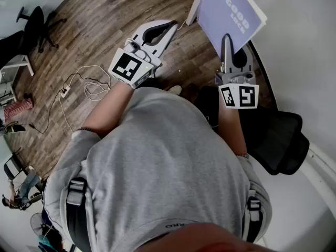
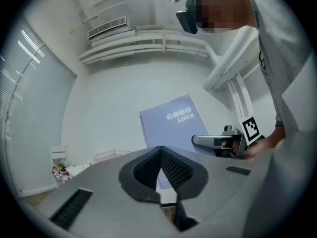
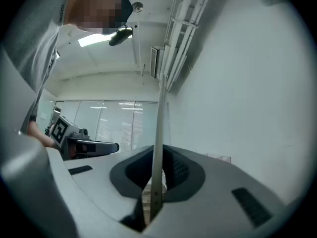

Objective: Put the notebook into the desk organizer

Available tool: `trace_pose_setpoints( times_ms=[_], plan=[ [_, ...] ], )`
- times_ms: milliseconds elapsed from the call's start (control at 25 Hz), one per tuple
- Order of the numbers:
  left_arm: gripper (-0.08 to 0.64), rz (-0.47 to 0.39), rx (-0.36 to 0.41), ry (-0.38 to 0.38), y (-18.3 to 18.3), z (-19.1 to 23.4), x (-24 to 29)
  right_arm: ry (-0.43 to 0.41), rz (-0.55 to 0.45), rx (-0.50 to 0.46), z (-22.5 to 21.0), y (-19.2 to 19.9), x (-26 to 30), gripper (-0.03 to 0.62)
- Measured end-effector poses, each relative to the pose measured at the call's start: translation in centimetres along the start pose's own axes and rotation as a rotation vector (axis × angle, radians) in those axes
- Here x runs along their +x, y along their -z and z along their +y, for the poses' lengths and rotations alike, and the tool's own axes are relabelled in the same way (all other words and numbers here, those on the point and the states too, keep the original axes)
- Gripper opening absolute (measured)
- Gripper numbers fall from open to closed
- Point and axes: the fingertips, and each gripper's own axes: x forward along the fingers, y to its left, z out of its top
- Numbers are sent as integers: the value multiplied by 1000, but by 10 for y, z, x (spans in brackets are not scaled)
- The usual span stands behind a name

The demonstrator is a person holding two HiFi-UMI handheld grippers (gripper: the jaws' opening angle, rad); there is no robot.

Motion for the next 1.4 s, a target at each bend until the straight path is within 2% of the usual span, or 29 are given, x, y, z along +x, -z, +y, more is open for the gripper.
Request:
trace_pose_setpoints(
  times_ms=[280,760,1160,1400],
  plan=[
    [18,17,24,-16,1,11,2,-8,4,2,8,-1,3,37],
    [20,40,25,7,7,33,3,-27,-8,51,14,-1,25,38],
    [20,-5,4,36,-3,75,-5,-32,24,42,36,8,69,38],
    [20,0,25,41,-2,112,-14,-39,25,45,55,12,102,37]
  ],
)
